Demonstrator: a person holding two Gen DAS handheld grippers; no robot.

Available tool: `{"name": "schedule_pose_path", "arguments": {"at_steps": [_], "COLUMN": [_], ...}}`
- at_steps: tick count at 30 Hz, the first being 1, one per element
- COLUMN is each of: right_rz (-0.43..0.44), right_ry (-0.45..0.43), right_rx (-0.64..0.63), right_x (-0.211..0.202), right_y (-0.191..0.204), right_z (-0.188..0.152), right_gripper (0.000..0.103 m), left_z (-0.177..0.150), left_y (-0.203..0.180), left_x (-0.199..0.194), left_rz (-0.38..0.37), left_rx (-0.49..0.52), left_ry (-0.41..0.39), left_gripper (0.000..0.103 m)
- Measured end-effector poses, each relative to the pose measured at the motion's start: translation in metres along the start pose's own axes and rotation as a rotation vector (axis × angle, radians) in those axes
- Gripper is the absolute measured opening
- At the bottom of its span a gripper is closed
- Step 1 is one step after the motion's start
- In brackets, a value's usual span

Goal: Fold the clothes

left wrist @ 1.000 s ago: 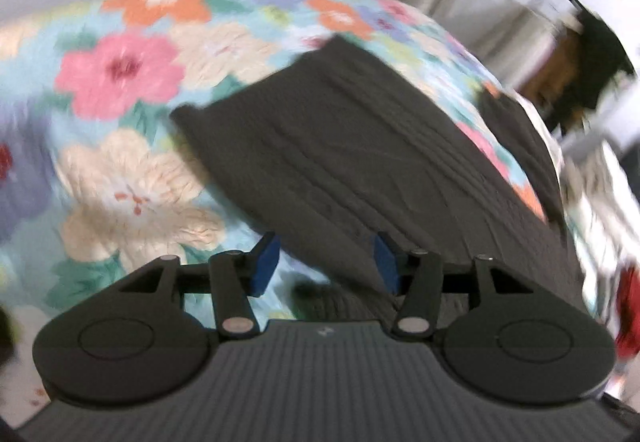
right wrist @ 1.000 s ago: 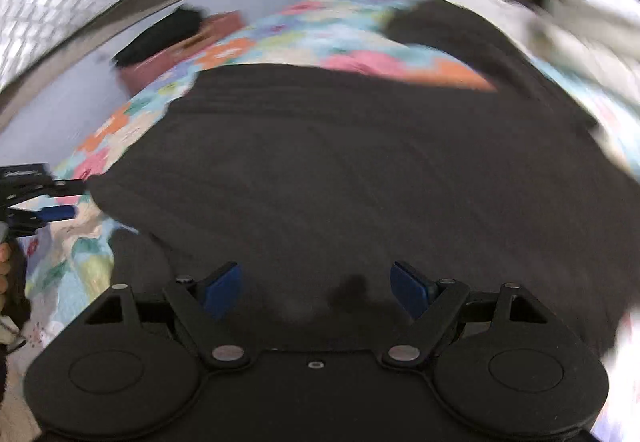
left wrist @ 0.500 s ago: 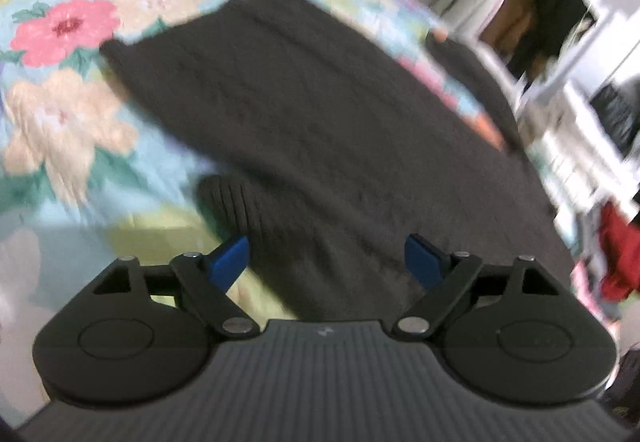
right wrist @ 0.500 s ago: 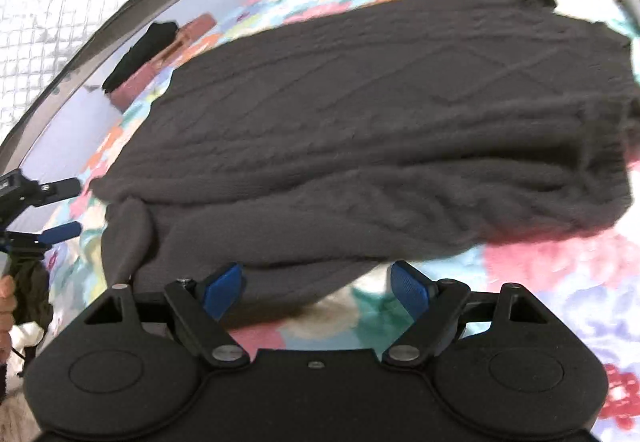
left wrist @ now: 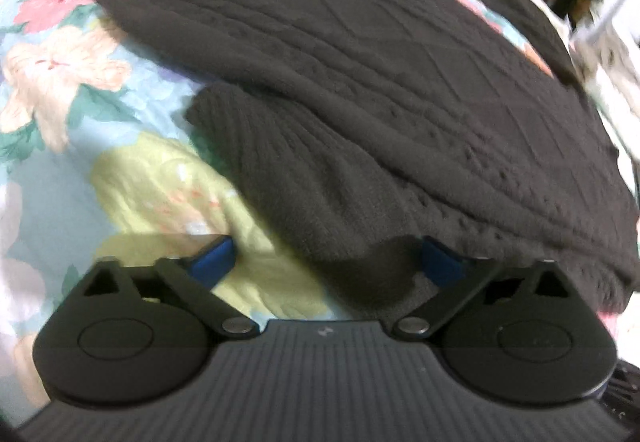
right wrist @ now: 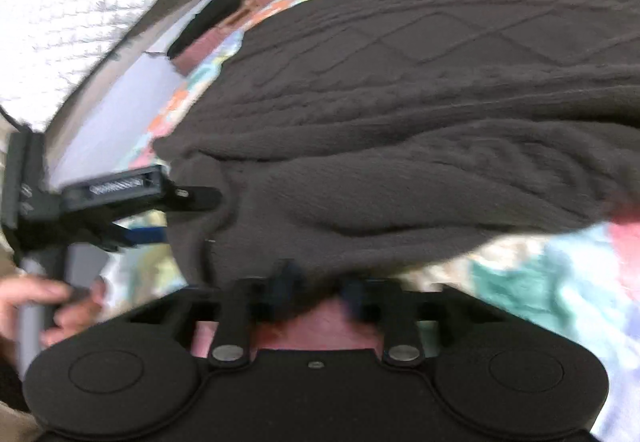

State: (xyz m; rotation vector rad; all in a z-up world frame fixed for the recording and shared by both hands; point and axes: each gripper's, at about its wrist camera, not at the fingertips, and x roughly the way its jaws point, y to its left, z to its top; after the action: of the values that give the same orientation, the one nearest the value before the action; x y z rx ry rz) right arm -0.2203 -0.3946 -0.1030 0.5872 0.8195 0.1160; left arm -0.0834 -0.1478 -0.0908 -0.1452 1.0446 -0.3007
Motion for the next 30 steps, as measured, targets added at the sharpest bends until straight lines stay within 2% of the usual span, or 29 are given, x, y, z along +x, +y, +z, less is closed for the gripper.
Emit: {"name": "schedule_pose_path", "arguments": {"at_steps": [1,2,3,5,7,9,11,13,16,18,19,20,21,23,24,25,27,29,30], "right_rz": [-0.008,-0.011,0.001,0.039,0.15,0.196,0.19,0.188,0.228,0.156,0.115,0.073,0.066,0.087,0.127,0.147,0.164,0.156,0.143], "right_ry": [0.003,0.004,0.007,0.015,0.019,0.02,0.03,0.06,0.137,0.143,0.143,0.136,0.147,0.177,0.19,0.192,0.184,0.163,0.138], "right_rx": [-0.024,-0.043,-0.037,-0.011,0.042,0.034,0.001,0.022,0.027,-0.066,-0.117,-0.143,-0.141,-0.124,-0.117,-0.117,-0.111,-0.094,-0.072], "right_x": [0.0,0.0,-0.003,-0.01,-0.023,-0.034,-0.035,-0.025,-0.01,-0.004,-0.001,0.002,0.003,0.003,0.0,-0.005,-0.018,-0.036,-0.048], "right_y": [0.005,0.01,0.012,0.014,0.012,0.016,0.025,0.027,0.038,0.051,0.058,0.06,0.059,0.057,0.054,0.05,0.038,0.02,0.009], "right_z": [0.001,0.002,0.003,0.004,0.005,0.005,0.004,0.001,-0.011,-0.019,-0.023,-0.027,-0.027,-0.027,-0.025,-0.024,-0.021,-0.017,-0.017], "right_gripper": [0.016,0.016,0.016,0.014,0.011,0.011,0.011,0.01,0.011,0.011,0.016,0.017,0.019,0.033,0.049,0.053,0.053,0.053,0.054], "left_z": [-0.001,-0.001,0.0,0.004,0.011,0.013,0.011,0.005,0.001,0.003,0.005,0.007,0.007,0.002,0.001,0.0,-0.001,0.0,0.0], "left_y": [0.001,0.002,0.005,0.012,0.018,0.02,0.024,0.027,0.034,0.036,0.036,0.036,0.035,0.035,0.037,0.038,0.04,0.039,0.037], "left_x": [-0.003,-0.007,-0.014,-0.034,-0.056,-0.07,-0.07,-0.062,-0.058,-0.058,-0.058,-0.056,-0.054,-0.051,-0.052,-0.054,-0.06,-0.068,-0.07], "left_rz": [0.016,0.021,0.012,-0.035,-0.108,-0.122,-0.121,-0.098,-0.061,-0.043,-0.031,-0.014,0.01,0.054,0.058,0.057,0.056,0.064,0.067], "left_rx": [0.025,0.039,0.033,0.005,-0.018,-0.035,-0.064,-0.093,-0.108,-0.111,-0.108,-0.103,-0.094,-0.077,-0.076,-0.08,-0.085,-0.082,-0.078], "left_ry": [-0.013,-0.029,-0.053,-0.129,-0.218,-0.273,-0.268,-0.231,-0.196,-0.186,-0.181,-0.176,-0.17,-0.155,-0.155,-0.159,-0.178,-0.222,-0.238], "left_gripper": [0.06,0.055,0.043,0.007,0.007,0.007,0.007,0.007,0.009,0.018,0.029,0.042,0.047,0.049,0.049,0.05,0.052,0.065,0.068]}}
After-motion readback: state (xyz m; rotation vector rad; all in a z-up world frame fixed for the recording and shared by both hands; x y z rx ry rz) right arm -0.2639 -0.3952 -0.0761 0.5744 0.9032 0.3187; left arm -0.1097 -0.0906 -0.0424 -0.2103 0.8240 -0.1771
